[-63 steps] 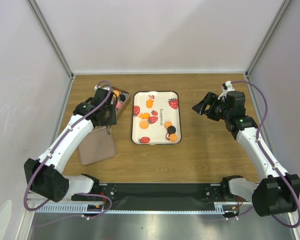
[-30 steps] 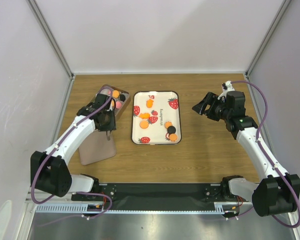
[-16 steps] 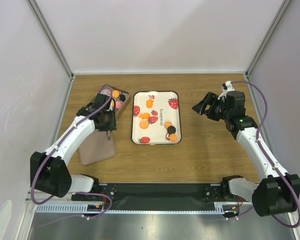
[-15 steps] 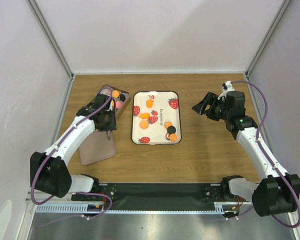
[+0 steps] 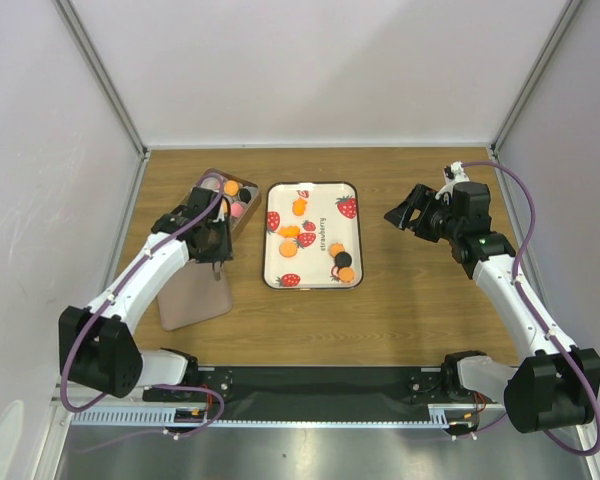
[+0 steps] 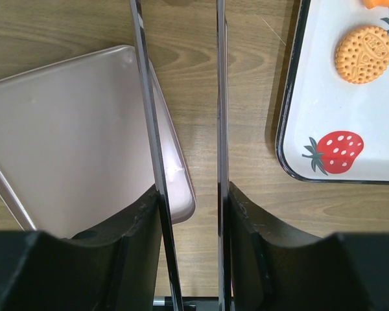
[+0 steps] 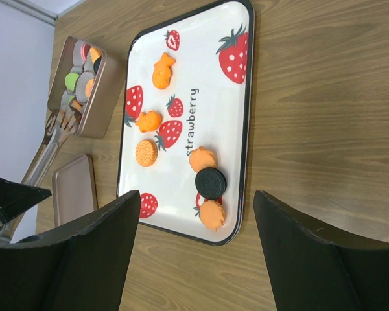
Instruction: Pack the cookies
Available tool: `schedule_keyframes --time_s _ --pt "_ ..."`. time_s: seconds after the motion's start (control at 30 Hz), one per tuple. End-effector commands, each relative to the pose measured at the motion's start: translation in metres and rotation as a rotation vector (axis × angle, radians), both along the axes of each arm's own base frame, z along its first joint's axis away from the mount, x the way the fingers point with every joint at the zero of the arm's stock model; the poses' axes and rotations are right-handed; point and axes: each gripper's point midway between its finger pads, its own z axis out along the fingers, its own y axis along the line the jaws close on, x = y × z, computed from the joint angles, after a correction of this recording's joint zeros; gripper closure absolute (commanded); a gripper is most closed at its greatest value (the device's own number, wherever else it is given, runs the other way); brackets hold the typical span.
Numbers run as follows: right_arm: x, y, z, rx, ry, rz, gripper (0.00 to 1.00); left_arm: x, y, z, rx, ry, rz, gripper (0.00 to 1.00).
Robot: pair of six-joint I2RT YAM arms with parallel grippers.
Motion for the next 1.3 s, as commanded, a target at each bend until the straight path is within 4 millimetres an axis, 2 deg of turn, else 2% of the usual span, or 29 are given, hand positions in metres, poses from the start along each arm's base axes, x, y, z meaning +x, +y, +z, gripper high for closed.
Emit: schedule_keyframes --time_s 0.0,0.6,0.7,0.87,0.97,1.07,1.17,1.23,1.27 --pt "0.004 -0.001 0.012 -0.015 -0.044 0.003 0.23 0.004 0.0 0.017 -0.014 -0.054 -0.013 0.55" --pt "0.004 -0.001 0.012 -0.013 -0.047 0.003 0.23 0.004 -0.001 0.022 -0.017 -0.063 -0.015 0.55" --pt "0.004 -0.001 0.012 -0.013 -0.044 0.003 0.23 0.005 -0.001 0.026 -0.021 -0.073 -0.017 0.55" --pt "0.004 -0.001 0.011 -0.013 -0.043 0.001 0.23 0.011 -0.01 0.045 -0.043 -0.115 -0.034 0.56" --pt "0.004 -0.001 0.012 -0.016 -0.047 -0.001 0.23 0.017 -0.024 0.062 -0.057 -0.152 -0.062 0.56" --pt "0.005 -0.002 0.013 -0.025 -0.049 -0.007 0.23 0.024 -0.049 0.081 -0.08 -0.198 -0.106 0.56" --pt "0.007 -0.005 0.02 -0.032 -0.053 -0.018 0.23 0.035 -0.085 0.099 -0.117 -0.249 -0.164 0.56" --pt "0.008 -0.006 0.029 -0.032 -0.06 -0.027 0.23 0.04 -0.117 0.105 -0.152 -0.269 -0.214 0.56" --pt "0.01 -0.007 0.044 -0.029 -0.072 -0.037 0.23 0.046 -0.132 0.108 -0.172 -0.291 -0.232 0.56"
